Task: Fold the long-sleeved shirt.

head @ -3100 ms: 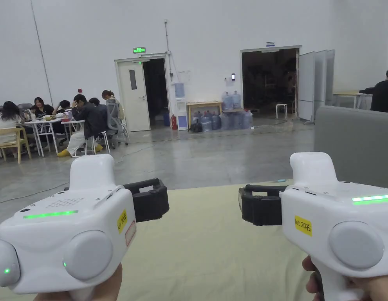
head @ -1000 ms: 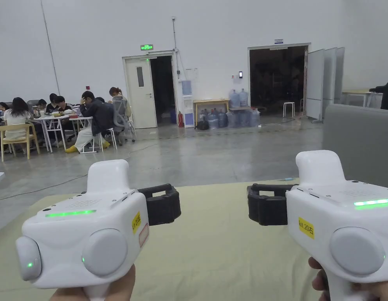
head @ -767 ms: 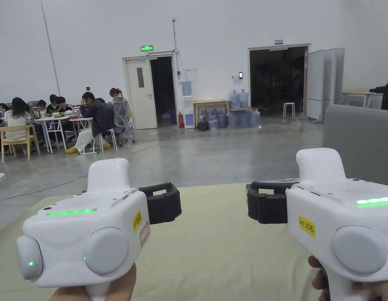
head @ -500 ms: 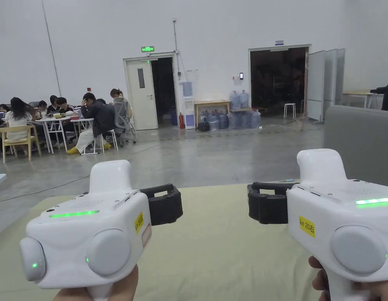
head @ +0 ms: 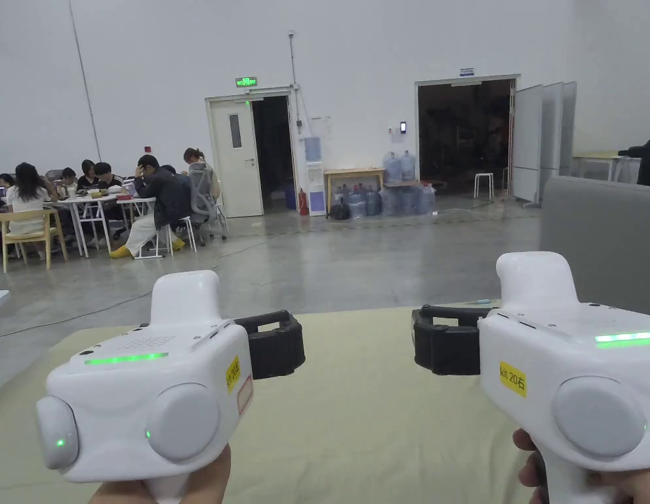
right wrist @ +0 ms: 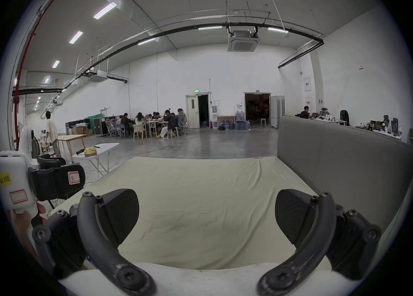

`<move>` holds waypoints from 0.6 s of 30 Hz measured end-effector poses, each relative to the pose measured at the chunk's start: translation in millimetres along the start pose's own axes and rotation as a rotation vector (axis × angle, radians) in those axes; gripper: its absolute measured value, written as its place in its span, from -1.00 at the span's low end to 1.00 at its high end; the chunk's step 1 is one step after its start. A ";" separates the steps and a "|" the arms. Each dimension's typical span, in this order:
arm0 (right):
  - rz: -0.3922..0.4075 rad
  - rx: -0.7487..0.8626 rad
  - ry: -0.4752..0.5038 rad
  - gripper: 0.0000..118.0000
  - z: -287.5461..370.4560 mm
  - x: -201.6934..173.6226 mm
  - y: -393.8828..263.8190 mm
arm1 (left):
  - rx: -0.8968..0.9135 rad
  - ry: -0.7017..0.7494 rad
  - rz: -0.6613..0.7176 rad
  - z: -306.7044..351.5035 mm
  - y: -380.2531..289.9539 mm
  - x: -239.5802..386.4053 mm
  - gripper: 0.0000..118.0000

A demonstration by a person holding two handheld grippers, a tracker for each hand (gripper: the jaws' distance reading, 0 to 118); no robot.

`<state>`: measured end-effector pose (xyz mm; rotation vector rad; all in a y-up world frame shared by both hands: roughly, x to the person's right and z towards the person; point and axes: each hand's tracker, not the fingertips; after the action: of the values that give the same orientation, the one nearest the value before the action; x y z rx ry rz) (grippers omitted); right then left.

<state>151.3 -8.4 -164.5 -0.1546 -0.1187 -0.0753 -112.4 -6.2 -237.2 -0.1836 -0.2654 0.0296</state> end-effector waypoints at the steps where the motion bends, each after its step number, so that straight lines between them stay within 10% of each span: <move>1: 0.002 0.000 -0.001 1.00 0.2 -0.3 -0.1 | 0.001 0.000 -0.001 0.5 0.2 0.1 0.99; 18: -0.002 -0.001 0.004 1.00 -0.9 -2.3 -3.9 | -0.005 -0.005 0.001 -1.1 -2.1 -1.2 0.99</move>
<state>148.8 -12.2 -165.0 -0.1550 -0.1153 -0.0771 -113.2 -8.5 -238.1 -0.1885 -0.2707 0.0300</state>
